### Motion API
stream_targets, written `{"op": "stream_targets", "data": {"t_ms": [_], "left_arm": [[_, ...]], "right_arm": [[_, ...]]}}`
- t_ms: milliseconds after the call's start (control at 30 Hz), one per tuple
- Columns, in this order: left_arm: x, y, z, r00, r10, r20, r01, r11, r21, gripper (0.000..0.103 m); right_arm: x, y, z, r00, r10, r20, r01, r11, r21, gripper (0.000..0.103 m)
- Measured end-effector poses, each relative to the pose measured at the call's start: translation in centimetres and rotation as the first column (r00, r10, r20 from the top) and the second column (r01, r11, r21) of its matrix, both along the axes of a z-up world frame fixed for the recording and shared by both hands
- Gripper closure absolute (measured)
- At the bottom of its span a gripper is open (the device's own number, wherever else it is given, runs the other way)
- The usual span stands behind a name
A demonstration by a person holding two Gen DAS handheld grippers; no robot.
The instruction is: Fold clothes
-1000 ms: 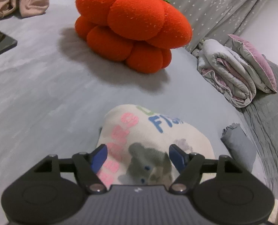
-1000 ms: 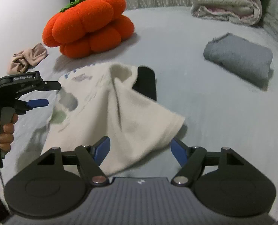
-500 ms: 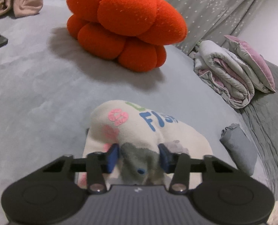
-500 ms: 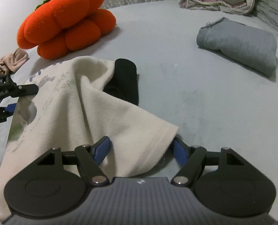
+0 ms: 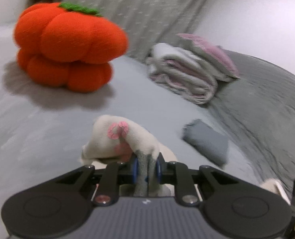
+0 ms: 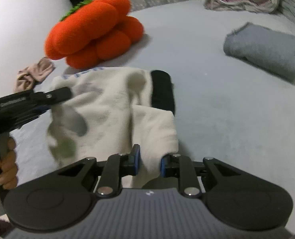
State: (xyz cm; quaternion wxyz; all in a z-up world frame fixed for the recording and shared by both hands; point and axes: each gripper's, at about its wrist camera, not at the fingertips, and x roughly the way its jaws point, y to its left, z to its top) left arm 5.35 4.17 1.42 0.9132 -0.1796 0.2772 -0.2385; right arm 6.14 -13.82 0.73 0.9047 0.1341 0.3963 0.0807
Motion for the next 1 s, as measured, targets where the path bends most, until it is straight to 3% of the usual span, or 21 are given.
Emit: {"op": "stream_targets", "data": {"t_ms": [133, 367, 433, 500, 633, 800, 1000], "left_arm": [[-1.8, -0.6, 0.4, 0.991, -0.13, 0.042, 0.13, 0.991, -0.019, 0.086], [-5.5, -2.9, 0.2, 0.944, -0.321, 0.078, 0.318, 0.947, 0.052, 0.086], [-6.1, -3.4, -0.1, 0.931, -0.358, 0.069, 0.353, 0.933, 0.066, 0.086], [-6.5, -3.8, -0.6, 0.922, -0.383, 0.056, 0.378, 0.923, 0.076, 0.086], [-7.3, -4.3, -1.5, 0.904, -0.426, 0.032, 0.421, 0.902, 0.099, 0.086], [-7.8, -5.2, -2.3, 0.877, -0.481, -0.003, 0.477, 0.869, 0.132, 0.086], [-9.5, -6.1, -3.7, 0.821, -0.569, -0.05, 0.567, 0.801, 0.192, 0.085]], "right_arm": [[-1.3, 0.5, 0.5, 0.999, 0.03, -0.012, -0.03, 0.999, 0.016, 0.082], [-2.9, 0.5, 1.0, 0.999, 0.043, -0.02, -0.043, 0.999, -0.01, 0.077], [-3.2, 0.0, 1.4, 1.0, 0.027, -0.01, -0.027, 1.0, -0.007, 0.073], [-3.4, -0.6, 1.9, 1.0, 0.005, 0.013, -0.005, 1.0, -0.008, 0.062], [-3.7, -1.9, 2.5, 0.999, -0.033, 0.044, 0.032, 0.999, 0.021, 0.06], [-3.6, -2.5, 2.9, 0.994, -0.074, 0.083, 0.072, 0.997, 0.031, 0.042], [-3.0, -2.7, 2.8, 0.991, -0.094, 0.091, 0.088, 0.994, 0.071, 0.041]]}}
